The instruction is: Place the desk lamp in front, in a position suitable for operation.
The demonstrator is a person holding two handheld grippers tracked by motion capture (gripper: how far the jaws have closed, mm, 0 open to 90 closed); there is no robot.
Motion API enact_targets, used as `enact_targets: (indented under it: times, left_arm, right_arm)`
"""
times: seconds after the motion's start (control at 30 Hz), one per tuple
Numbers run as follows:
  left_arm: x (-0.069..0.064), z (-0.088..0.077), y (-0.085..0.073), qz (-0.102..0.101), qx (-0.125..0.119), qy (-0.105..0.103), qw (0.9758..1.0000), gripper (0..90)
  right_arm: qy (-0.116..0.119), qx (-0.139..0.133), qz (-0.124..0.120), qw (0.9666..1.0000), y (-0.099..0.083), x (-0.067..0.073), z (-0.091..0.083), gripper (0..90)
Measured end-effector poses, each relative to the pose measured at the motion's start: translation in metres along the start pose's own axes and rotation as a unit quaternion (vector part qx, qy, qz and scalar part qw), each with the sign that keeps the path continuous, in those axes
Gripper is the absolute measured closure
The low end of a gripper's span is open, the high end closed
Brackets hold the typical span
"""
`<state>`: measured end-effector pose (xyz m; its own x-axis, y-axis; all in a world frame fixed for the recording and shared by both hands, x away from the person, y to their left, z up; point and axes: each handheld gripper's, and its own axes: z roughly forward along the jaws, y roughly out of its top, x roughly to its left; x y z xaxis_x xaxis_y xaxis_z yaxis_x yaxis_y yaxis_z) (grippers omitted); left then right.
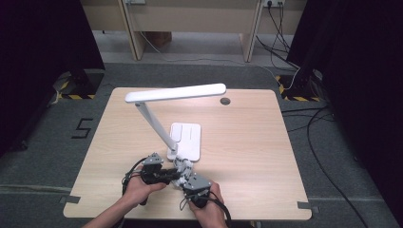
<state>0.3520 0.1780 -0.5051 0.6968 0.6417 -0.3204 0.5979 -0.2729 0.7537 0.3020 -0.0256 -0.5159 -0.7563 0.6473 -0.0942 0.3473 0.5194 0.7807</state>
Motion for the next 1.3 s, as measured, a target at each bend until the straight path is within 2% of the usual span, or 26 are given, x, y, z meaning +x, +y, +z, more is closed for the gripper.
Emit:
enact_targets:
  times: [0.1,0.2,0.23,0.3,0.33,0.37,0.4,0.47,0.57,0.6,0.67,0.77,0.97,1.17,1.27,1.3]
  left_arm:
    - [0.0,-0.001,0.0,0.007,0.002,0.0,1.0,79.5]
    - [0.0,-0.001,0.0,0.006,0.0,0.001,1.0,79.4]
    - [0.001,-0.002,0.0,-0.006,-0.003,0.004,1.0,77.8]
    - [0.002,-0.003,0.0,-0.007,-0.003,0.007,0.9999,71.2]
    - [0.003,-0.003,0.001,-0.012,-0.005,0.009,0.9999,71.2]
    - [0.003,-0.004,0.002,-0.016,-0.007,0.013,0.9998,65.5]
    - [0.004,-0.004,0.002,-0.018,-0.006,0.022,0.9996,54.5]
    - [0.005,-0.003,0.002,-0.025,-0.004,0.028,0.9993,45.8]
    - [0.006,-0.002,0.002,-0.033,-0.003,0.03,0.999,39.7]
    - [0.006,0.0,0.001,-0.041,0.003,0.025,0.9989,38.6]
    - [0.006,0.001,0.001,-0.041,0.005,0.027,0.9988,37.7]
    - [0.006,0.003,0.001,-0.049,0.008,0.019,0.9986,38.7]
    - [0.007,0.005,0.001,-0.048,0.011,0.006,0.9988,48.0]
    - [0.006,0.007,0.0,-0.027,0.012,-0.006,0.9995,58.6]
    - [0.005,0.007,0.0,-0.015,0.01,-0.01,0.9998,69.1]
    - [0.005,0.007,0.0,-0.009,0.009,-0.009,0.9999,69.1]
  right_arm:
    - [-0.001,-0.001,0.0,1.0,0.0,0.0,0.0,73.9]
    - [-0.001,-0.003,0.003,1.0,0.0,-0.001,0.001,73.1]
    - [-0.001,-0.002,0.004,1.0,0.0,-0.001,0.001,72.2]
    - [-0.003,-0.001,0.003,1.0,0.0,-0.001,0.0,70.8]
    - [-0.003,-0.001,0.003,1.0,0.0,-0.001,0.0,70.8]
    - [-0.003,-0.002,0.004,1.0,0.0,-0.002,0.001,69.3]
    - [-0.005,0.001,0.014,0.9999,0.0,-0.002,0.0,67.0]
    - [-0.005,0.006,0.015,0.9999,0.001,-0.003,0.0,65.0]
    - [-0.005,0.008,0.021,0.9997,0.002,-0.004,0.0,64.1]
    - [-0.004,0.008,0.019,0.9998,0.002,-0.005,0.0,64.5]
    - [-0.001,0.012,0.019,0.9997,0.002,-0.004,0.0,65.1]
    - [0.0,0.011,0.019,0.9998,0.002,-0.005,0.001,65.8]
    - [0.003,0.012,0.016,0.9998,0.002,-0.005,0.002,66.5]
    - [0.007,0.015,0.014,0.9998,0.002,-0.005,0.002,66.8]
    - [0.007,0.014,0.014,0.9998,0.002,-0.005,0.003,66.8]
    - [0.007,0.014,0.014,0.9998,0.002,-0.005,0.003,66.8]
